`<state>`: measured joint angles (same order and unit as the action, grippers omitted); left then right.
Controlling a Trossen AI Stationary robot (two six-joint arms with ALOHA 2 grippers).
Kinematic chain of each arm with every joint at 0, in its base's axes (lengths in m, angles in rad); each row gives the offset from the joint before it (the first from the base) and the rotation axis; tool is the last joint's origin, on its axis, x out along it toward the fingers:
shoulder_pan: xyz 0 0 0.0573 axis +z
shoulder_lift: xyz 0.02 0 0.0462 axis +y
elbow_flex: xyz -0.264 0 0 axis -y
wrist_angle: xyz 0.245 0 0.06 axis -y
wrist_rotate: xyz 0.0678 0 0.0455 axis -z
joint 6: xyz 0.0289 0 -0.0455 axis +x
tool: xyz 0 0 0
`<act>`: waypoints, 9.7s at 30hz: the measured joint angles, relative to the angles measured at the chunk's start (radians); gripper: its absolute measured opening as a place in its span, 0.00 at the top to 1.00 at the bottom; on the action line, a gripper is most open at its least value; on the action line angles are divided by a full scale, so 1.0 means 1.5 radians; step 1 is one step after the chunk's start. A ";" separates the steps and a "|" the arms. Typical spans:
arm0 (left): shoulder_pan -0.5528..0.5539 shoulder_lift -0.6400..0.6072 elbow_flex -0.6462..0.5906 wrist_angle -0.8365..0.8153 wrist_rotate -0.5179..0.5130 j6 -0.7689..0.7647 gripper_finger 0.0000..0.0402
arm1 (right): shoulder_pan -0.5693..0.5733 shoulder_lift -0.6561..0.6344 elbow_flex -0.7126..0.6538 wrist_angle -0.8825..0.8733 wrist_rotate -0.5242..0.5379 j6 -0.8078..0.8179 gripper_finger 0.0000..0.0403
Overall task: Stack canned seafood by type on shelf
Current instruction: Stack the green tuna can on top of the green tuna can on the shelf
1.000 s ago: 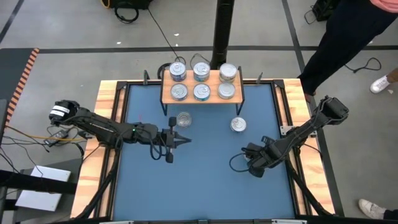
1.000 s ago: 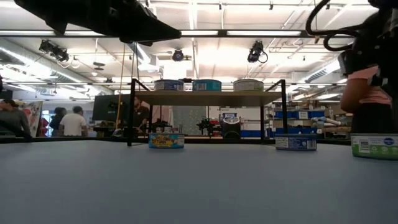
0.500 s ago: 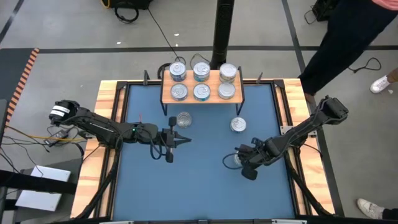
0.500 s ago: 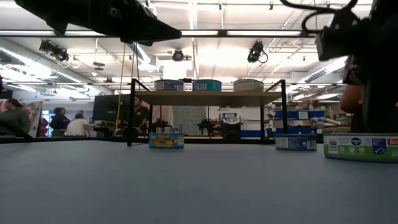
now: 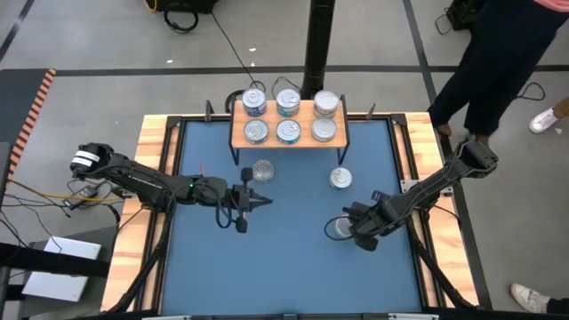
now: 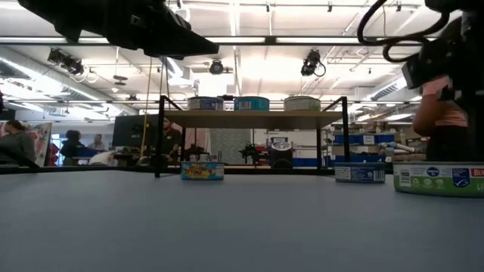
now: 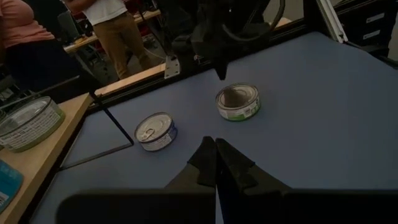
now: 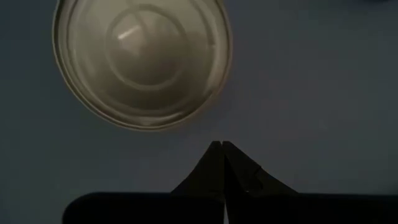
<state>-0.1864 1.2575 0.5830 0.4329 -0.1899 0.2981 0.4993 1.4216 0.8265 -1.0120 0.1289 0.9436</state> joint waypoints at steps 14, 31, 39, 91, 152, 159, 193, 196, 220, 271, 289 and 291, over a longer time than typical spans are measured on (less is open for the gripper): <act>-0.010 0.098 0.000 0.056 0.050 -0.027 1.00 | 0.000 0.000 -0.060 0.221 0.019 -0.015 1.00; -0.044 0.241 0.098 0.076 0.060 0.010 0.90 | -0.032 0.000 -0.037 0.318 0.056 -0.096 1.00; -0.043 0.247 0.107 0.077 0.053 0.008 0.89 | -0.020 0.000 -0.022 0.195 0.059 -0.042 1.00; -0.055 0.298 0.106 0.107 0.039 0.059 0.86 | -0.032 0.000 -0.095 0.380 0.051 -0.054 1.00; -0.068 0.454 0.314 -0.190 -0.082 0.325 0.92 | -0.085 0.131 -0.070 0.637 0.022 -0.210 1.00; -0.068 0.454 0.335 -0.224 -0.079 0.325 0.99 | -0.079 0.130 -0.070 0.639 0.000 -0.221 0.97; -0.031 0.454 0.430 -0.314 -0.004 0.125 1.00 | 0.072 0.376 0.120 0.535 0.589 -0.496 0.30; -0.031 0.454 0.430 -0.314 -0.004 0.124 1.00 | 0.073 0.390 0.147 0.493 0.616 -0.490 0.33; -0.031 0.451 0.430 -0.345 -0.038 0.093 0.96 | 0.060 0.387 0.157 0.474 0.599 -0.477 0.88; 0.002 0.480 0.487 -0.423 0.053 0.042 1.00 | 0.068 0.381 0.156 0.394 0.611 -0.412 0.22; 0.025 0.436 0.488 -0.388 0.131 -0.032 1.00 | 0.068 0.381 0.155 0.398 0.648 -0.499 0.29; 0.025 0.436 0.488 -0.388 0.141 -0.036 1.00 | 0.067 0.381 0.155 0.401 0.655 -0.501 0.34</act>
<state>-0.1485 1.9118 1.3155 -0.1487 0.0223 0.2437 0.5999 1.9938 1.0588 -0.4110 1.1111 0.1914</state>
